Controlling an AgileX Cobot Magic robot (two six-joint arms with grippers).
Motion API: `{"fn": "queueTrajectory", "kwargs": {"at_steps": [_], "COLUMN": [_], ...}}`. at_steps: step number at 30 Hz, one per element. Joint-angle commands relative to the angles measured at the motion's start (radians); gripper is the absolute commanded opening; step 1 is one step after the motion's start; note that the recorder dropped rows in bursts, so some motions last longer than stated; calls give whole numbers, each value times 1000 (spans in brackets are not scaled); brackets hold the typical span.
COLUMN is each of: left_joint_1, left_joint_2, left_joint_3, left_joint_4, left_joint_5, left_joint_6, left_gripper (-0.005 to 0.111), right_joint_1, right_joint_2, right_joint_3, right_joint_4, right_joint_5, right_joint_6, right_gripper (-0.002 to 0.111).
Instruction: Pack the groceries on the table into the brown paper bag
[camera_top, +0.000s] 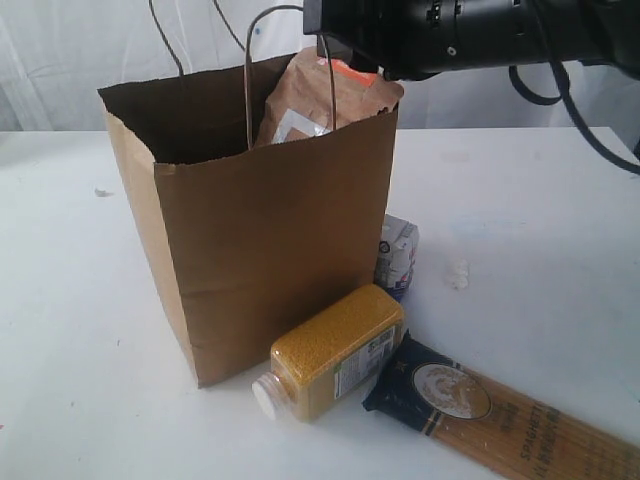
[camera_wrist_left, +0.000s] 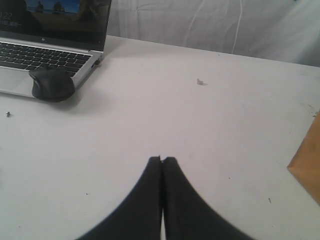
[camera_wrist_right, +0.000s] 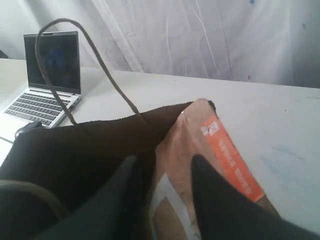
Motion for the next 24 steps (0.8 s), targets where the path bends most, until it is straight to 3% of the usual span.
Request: {"fn": "queueTrajectory", "kwargs": {"at_steps": [1, 6, 12, 18, 22, 24], "left_joint_1": [2, 2, 2, 2, 2, 2], "left_joint_2": [-7, -7, -7, -7, -7, -7], "left_joint_3": [1, 1, 1, 1, 1, 1], "left_joint_4": [12, 12, 12, 12, 12, 12], "left_joint_5": [-2, -2, -2, -2, 0, -4], "left_joint_6": [0, 0, 0, 0, 0, 0], "left_gripper": [0, 0, 0, 0, 0, 0], "right_joint_1": [0, -4, -89, -261, -341, -323], "right_joint_2": [-10, -72, -139, -135, -53, 12], "right_joint_3": [-3, -3, -2, 54, 178, 229], "right_joint_4": [-40, -296, -631, -969, -984, -817], "right_joint_5": [6, -4, 67, 181, 332, 289], "right_joint_6": [-11, 0, 225, 502, 470, 384], "right_gripper": [33, 31, 0, 0, 0, 0]}}
